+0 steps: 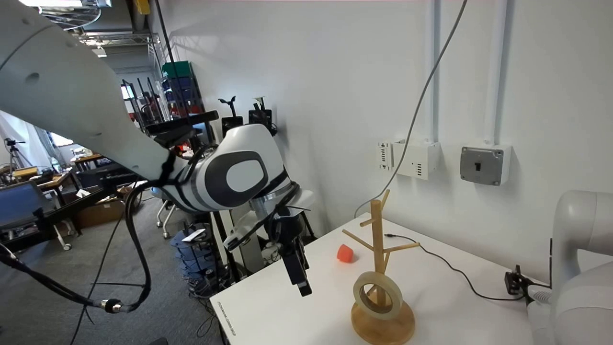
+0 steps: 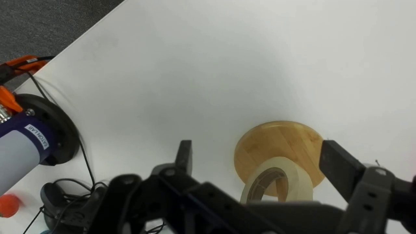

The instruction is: Remove the tape from wooden hanger

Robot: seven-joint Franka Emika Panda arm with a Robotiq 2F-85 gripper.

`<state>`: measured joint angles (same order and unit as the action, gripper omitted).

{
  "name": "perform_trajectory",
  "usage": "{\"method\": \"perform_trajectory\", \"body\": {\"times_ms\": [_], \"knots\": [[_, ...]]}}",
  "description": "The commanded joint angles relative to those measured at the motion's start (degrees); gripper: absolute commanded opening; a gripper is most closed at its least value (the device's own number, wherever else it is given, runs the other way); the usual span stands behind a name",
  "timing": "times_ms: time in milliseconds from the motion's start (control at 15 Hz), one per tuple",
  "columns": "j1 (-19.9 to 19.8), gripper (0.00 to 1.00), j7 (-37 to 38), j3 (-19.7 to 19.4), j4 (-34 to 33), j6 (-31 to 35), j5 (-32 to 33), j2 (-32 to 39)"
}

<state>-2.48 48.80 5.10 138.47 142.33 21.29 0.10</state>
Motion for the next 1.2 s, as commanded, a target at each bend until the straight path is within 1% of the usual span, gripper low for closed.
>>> {"method": "perform_trajectory", "body": {"times_ms": [0, 333, 400, 467, 667, 733, 800, 1133], "knots": [[1.4, 1.0, 5.0, -1.8, -0.2, 3.9, 2.5, 2.0], [2.2, 1.0, 9.8, -3.3, -0.3, 7.0, 6.1, 3.4], [2.6, 1.0, 15.1, -3.9, -2.8, 7.4, 11.1, 7.0], [2.5, 1.0, 14.1, -4.4, -3.1, 7.7, 11.2, 7.3], [3.4, 1.0, 16.6, -6.3, -4.6, 8.9, 14.3, 9.3], [3.7, 1.0, 16.3, -6.8, -4.8, 8.6, 14.1, 9.4], [3.8, 1.0, 14.1, -6.5, -3.0, 7.7, 11.7, 7.8], [4.4, 1.0, 14.2, -7.2, -4.1, 7.7, 11.8, 8.8]]}}
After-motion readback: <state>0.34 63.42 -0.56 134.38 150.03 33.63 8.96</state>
